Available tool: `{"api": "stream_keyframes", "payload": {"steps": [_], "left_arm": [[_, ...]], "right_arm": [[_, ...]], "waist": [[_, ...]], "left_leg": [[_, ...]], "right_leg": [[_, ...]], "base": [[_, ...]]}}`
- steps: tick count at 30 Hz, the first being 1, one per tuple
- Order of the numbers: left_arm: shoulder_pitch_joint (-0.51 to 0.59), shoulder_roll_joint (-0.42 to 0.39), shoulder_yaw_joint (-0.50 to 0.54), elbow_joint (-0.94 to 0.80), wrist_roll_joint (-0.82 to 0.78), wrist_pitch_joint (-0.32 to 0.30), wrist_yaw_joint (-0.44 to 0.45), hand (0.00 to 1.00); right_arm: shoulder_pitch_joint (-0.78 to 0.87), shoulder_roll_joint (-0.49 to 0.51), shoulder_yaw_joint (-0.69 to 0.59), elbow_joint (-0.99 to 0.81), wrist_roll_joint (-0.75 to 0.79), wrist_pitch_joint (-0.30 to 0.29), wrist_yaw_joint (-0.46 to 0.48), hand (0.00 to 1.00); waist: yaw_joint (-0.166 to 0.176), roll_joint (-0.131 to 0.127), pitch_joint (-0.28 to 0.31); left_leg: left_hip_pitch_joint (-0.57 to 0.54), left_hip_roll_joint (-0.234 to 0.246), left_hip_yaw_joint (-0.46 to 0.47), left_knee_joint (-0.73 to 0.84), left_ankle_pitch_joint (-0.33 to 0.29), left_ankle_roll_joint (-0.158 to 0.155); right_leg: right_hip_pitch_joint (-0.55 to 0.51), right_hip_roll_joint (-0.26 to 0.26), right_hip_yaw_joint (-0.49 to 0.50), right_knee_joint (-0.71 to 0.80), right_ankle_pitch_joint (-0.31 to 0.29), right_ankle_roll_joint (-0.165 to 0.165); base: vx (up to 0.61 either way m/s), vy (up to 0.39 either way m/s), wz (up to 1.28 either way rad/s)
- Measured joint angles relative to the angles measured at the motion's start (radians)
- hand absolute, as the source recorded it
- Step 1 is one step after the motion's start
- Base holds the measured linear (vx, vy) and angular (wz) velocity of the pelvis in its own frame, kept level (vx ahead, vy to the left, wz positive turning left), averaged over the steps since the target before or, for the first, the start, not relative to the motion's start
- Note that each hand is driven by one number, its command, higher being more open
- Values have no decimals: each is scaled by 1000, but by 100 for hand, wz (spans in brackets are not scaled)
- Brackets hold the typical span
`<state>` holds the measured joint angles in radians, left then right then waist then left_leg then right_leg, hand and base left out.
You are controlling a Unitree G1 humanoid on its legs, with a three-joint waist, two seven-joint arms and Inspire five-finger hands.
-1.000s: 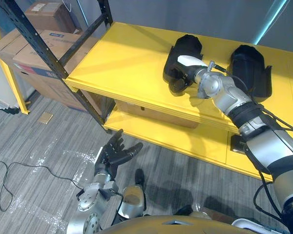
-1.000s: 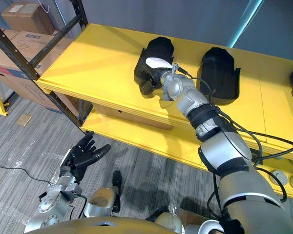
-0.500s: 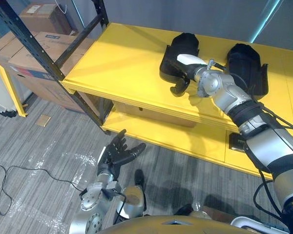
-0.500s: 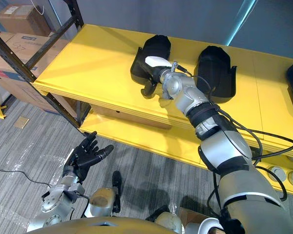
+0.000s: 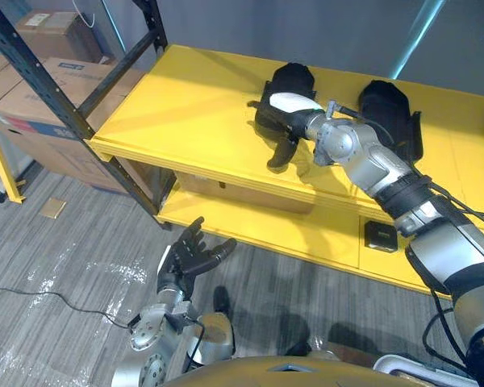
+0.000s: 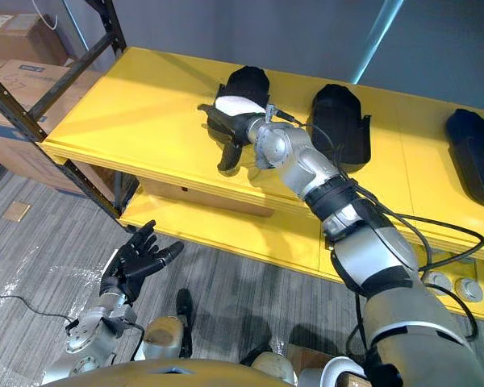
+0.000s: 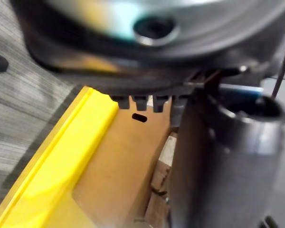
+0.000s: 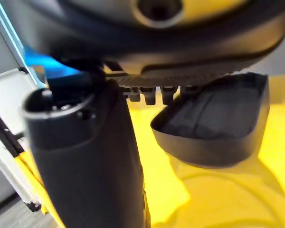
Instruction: Walk over and take three plastic housings, then place them on the shelf
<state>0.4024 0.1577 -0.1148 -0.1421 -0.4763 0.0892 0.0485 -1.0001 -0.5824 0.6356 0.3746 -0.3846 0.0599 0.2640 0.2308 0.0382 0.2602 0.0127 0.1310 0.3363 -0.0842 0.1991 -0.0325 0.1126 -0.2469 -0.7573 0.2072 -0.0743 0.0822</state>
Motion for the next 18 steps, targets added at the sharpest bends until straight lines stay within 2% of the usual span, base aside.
{"api": "stream_keyframes", "payload": {"steps": [2, 4, 7, 9, 10, 12, 13, 14, 16, 18], "left_arm": [[-1, 0, 15, 8, 0, -5, 12, 100], [0, 0, 23, 15, 0, -14, 16, 100], [3, 0, 36, 19, 0, -33, 18, 100], [2, 0, 46, 19, 0, -55, 20, 100], [0, -1, 54, 16, -1, -67, 20, 100], [0, -3, 98, -7, 1, -86, 28, 100], [0, -3, 106, -12, 2, -87, 32, 100], [0, -5, 136, -31, 12, -91, 44, 100], [2, -19, 192, -69, 15, -106, 56, 100], [7, -48, 235, -112, 16, -116, 61, 100]], "right_arm": [[32, -7, -51, -119, 2, 7, -67, 100], [68, -8, -116, -220, 16, 22, -143, 100], [162, -11, -264, -362, 88, 21, -287, 100], [233, -12, -369, -436, 175, -12, -370, 100], [284, -12, -434, -480, 242, -46, -395, 100], [487, 10, -623, -620, 481, -156, -407, 100], [511, 19, -641, -633, 505, -169, -409, 100], [601, 67, -700, -666, 571, -209, -414, 100], [765, 172, -781, -693, 607, -266, -402, 100], [897, 239, -823, -697, 608, -280, -371, 100]], "waist": [[-20, 0, -1], [-23, -1, -5], [-41, -9, -45], [-52, -12, -65], [-60, -13, -72], [-82, -13, -92], [-87, -14, -93], [-107, -14, -97], [-132, -11, -109], [-156, 0, -121]], "left_leg": [[4, 1, 3, 0, -1, -1], [14, 1, 18, 0, -6, -2], [10, 1, 28, -1, -14, -2], [10, 1, 43, -1, -19, -1], [11, 1, 47, -1, -22, 0], [17, -1, 73, 0, -30, 0], [18, -1, 76, 0, -31, 0], [24, -1, 87, 0, -34, -1], [34, 1, 113, -2, -44, -5], [39, 3, 136, -4, -57, -11]], "right_leg": [[9, 8, 1, -20, 10, 0], [10, 9, 16, -25, 13, 1], [14, 25, 24, -70, 35, 5], [13, 28, 33, -92, 49, 9], [15, 29, 39, -102, 55, 11], [15, 40, 57, -131, 81, 11], [15, 40, 60, -134, 83, 11], [16, 41, 71, -143, 89, 11], [15, 43, 94, -160, 94, 12], [13, 54, 113, -181, 104, 14]], "base": [[-2, 3, -6], [-1, 15, -17], [22, 7, -12], [40, 13, -17], [53, 11, -14], [64, 3, -27], [53, 6, -31], [37, 20, -27], [21, 29, -36], [17, 7, -33]]}}
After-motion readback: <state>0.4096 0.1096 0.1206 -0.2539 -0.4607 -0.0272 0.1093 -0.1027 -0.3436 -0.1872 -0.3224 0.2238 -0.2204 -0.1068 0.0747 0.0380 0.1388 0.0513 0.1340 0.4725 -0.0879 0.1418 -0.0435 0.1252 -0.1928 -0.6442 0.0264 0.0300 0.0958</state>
